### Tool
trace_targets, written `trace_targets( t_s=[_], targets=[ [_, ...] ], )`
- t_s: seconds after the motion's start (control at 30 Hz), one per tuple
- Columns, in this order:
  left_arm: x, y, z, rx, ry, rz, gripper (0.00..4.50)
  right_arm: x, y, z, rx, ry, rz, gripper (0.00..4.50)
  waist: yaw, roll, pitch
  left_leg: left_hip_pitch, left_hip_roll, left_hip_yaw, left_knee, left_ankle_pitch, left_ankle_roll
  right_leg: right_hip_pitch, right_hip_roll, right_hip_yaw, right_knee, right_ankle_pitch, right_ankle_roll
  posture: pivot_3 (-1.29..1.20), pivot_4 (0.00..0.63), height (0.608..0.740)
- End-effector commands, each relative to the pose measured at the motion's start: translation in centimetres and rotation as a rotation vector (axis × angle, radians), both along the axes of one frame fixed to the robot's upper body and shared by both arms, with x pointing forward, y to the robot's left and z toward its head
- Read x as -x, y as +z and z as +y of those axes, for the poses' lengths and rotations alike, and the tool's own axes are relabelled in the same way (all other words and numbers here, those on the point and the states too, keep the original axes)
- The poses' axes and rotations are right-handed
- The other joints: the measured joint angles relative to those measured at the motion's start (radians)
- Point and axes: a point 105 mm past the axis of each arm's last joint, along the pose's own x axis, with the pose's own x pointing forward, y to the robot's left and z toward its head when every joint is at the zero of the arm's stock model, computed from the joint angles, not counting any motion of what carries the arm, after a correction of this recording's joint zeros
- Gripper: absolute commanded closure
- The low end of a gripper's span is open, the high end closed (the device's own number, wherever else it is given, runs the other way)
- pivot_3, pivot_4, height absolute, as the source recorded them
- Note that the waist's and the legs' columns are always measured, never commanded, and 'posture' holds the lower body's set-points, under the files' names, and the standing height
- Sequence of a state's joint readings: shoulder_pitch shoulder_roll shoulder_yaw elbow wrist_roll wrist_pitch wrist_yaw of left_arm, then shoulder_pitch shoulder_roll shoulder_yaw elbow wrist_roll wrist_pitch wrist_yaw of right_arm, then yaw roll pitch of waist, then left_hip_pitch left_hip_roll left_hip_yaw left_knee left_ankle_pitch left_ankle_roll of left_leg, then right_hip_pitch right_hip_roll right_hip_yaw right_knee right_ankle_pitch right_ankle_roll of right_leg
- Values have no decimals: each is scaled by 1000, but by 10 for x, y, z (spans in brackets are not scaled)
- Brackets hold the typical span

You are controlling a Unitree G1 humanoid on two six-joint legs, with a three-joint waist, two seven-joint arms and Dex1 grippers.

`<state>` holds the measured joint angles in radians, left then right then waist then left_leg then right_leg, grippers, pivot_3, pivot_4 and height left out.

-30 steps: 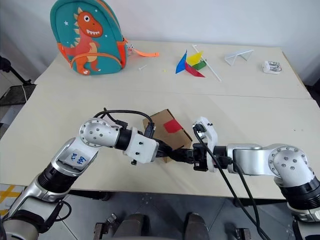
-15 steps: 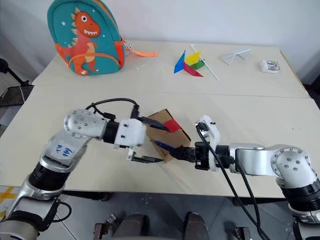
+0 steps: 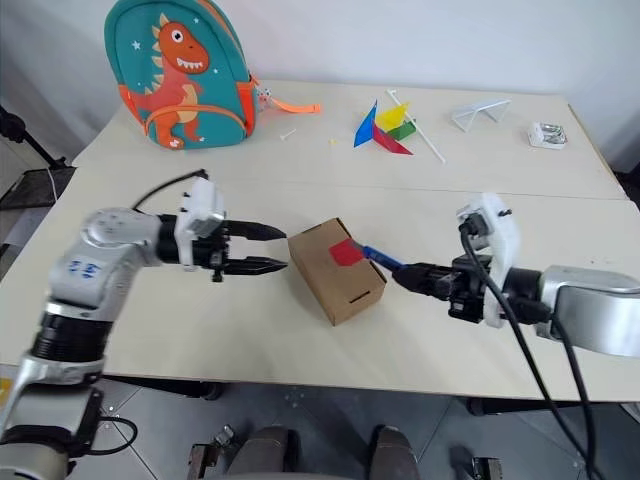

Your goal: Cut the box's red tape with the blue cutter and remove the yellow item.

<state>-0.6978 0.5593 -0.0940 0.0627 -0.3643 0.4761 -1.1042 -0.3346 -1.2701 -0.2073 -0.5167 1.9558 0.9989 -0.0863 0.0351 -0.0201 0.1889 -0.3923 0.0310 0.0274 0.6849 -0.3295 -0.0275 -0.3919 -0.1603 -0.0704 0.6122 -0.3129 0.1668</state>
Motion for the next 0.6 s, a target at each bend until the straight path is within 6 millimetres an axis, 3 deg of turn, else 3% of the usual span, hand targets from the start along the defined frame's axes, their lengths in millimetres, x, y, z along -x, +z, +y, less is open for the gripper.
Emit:
trace_targets(
  t_s=[0.03, 0.17, 0.4, 0.6],
  targets=[
    [-11, 5, -8, -15, 25, -47, 3335, 4, 14, 10, 38, 18, -82, 4396, -6, 0, 0, 0, 0, 0, 0, 0, 0, 0, 0, 0, 0, 0, 0, 0, 150, 740],
    [-19, -1, -19, -6, 31, -45, 4470, -3, 15, 17, 86, -2, -113, 4396, -12, 0, 0, 0, 0, 1, 0, 0, 0, -1, 0, 0, 0, 0, 0, 0, 150, 740],
    [-23, -8, -19, -27, 65, -33, 4500, -38, 15, 18, 119, -109, -156, 4396, -11, 0, 0, 0, 0, 1, 0, 0, 0, -1, 0, 0, 0, 0, 0, 0, 150, 740],
    [-23, -11, -14, -49, 95, 9, 4500, -52, 13, 31, 137, -92, -161, 4396, -11, 0, 0, -1, 0, 2, 0, 0, 0, -2, 0, 0, 0, 0, 0, 0, 150, 740]
  ],
)
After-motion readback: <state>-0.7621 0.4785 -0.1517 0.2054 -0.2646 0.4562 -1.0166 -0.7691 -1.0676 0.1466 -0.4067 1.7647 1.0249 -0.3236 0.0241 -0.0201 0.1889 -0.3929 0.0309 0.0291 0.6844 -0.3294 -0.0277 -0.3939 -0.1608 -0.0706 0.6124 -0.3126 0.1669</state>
